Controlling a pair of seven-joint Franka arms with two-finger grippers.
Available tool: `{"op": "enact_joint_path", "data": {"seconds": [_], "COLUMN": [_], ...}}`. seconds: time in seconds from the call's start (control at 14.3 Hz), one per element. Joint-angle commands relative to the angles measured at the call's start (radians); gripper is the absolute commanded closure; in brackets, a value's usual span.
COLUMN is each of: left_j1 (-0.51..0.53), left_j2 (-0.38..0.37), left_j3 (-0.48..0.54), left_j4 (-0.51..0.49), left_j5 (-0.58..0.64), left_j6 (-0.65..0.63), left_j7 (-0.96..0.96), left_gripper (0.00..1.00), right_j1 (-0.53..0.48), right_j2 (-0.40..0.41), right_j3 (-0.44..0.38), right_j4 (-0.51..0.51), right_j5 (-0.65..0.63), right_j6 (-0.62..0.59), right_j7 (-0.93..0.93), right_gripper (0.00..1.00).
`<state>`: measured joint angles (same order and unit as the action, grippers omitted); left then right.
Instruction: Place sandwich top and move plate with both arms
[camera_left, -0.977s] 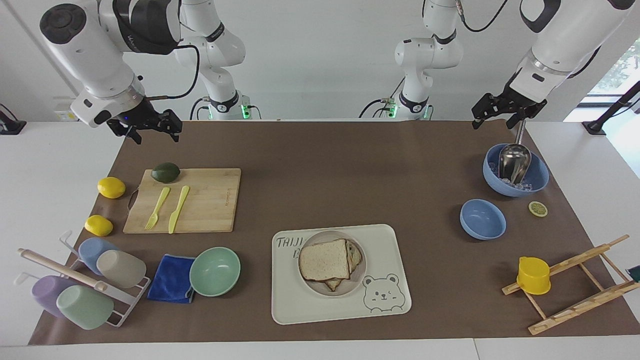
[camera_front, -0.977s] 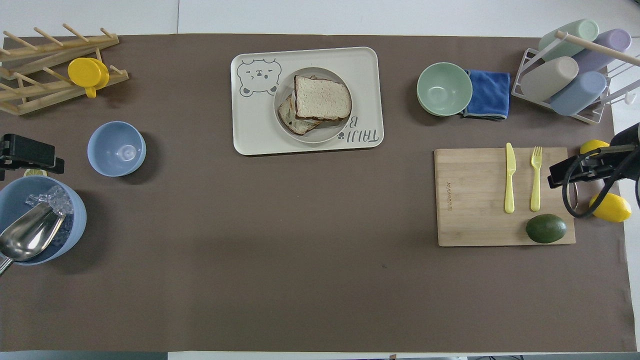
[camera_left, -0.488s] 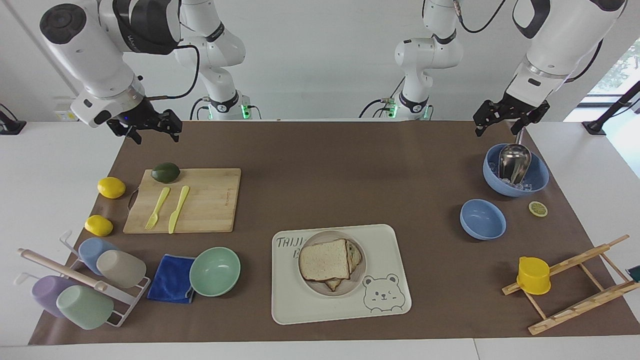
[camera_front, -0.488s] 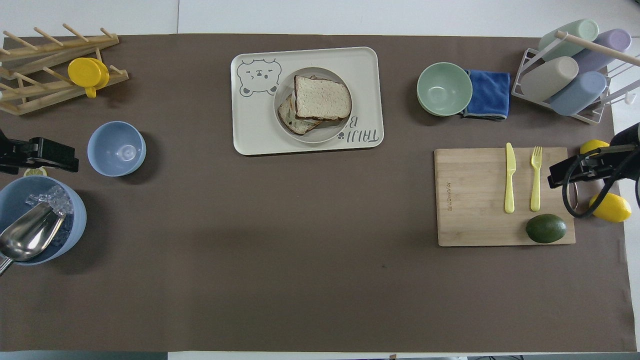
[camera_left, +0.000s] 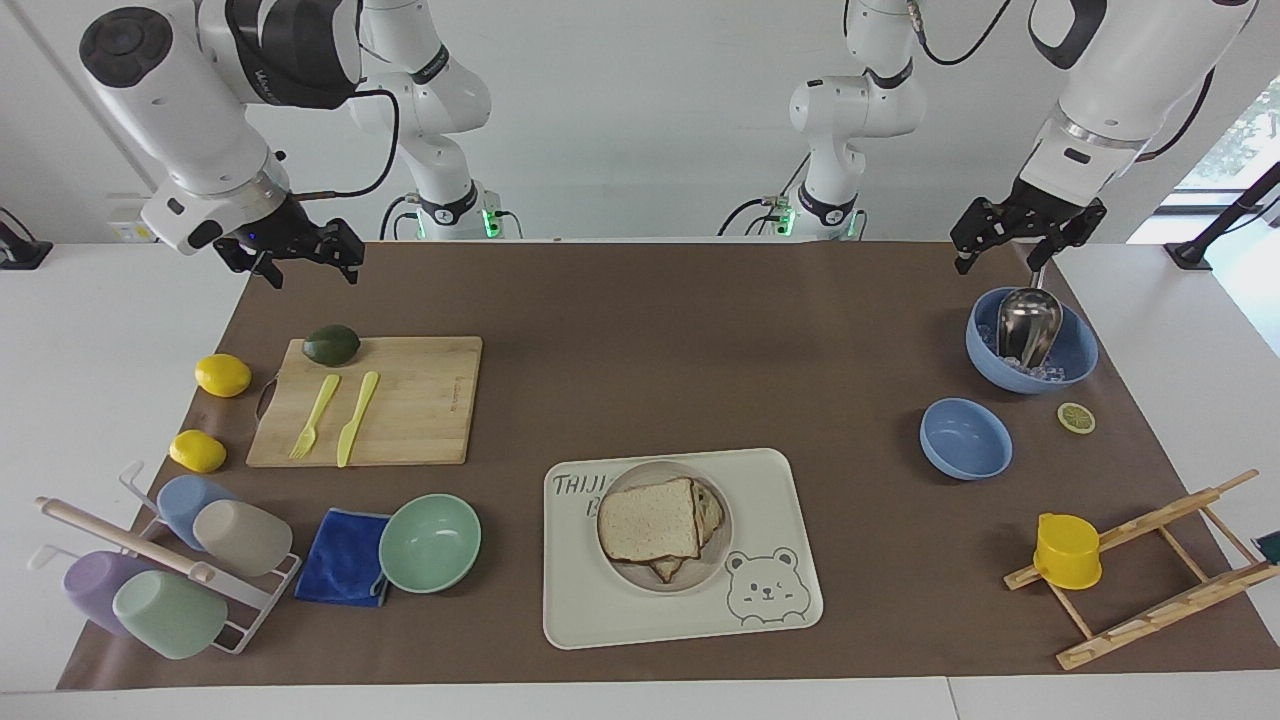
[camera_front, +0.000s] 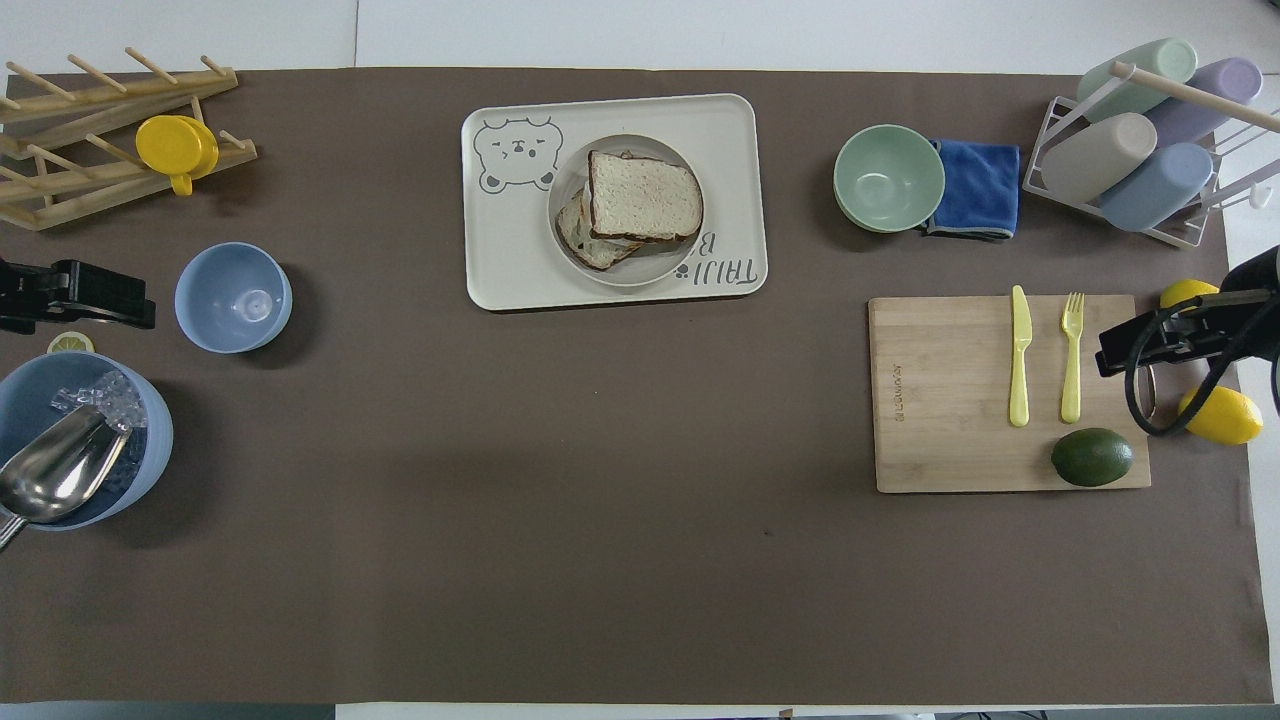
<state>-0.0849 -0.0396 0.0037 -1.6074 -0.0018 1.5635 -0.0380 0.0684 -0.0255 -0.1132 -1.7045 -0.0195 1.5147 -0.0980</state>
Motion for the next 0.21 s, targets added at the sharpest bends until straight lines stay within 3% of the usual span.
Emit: {"op": "enact_joint_path", "data": {"seconds": [0.0,0.14], "left_j1": [0.007,0.01], "left_j2": [-0.003,-0.005], "left_j3": [-0.001,-0.001], "left_j4": [-0.012,-0.012], "left_j5": [-0.017,-0.017], "left_j6": [0.018,0.013], "left_j7": [-0.01,-0.008], "left_gripper": [0.0,0.0], "right_j1": [-0.01,-0.012], "right_j2": [-0.027,-0.028], "right_j3": [0.006,0.004], "right_j4": [-0.024,-0.021], "right_j5": [0.0,0.0], "right_j6": [0.022,0.041], "right_j7": [-0.011,-0.011], "right_gripper": [0.0,0.0]}}
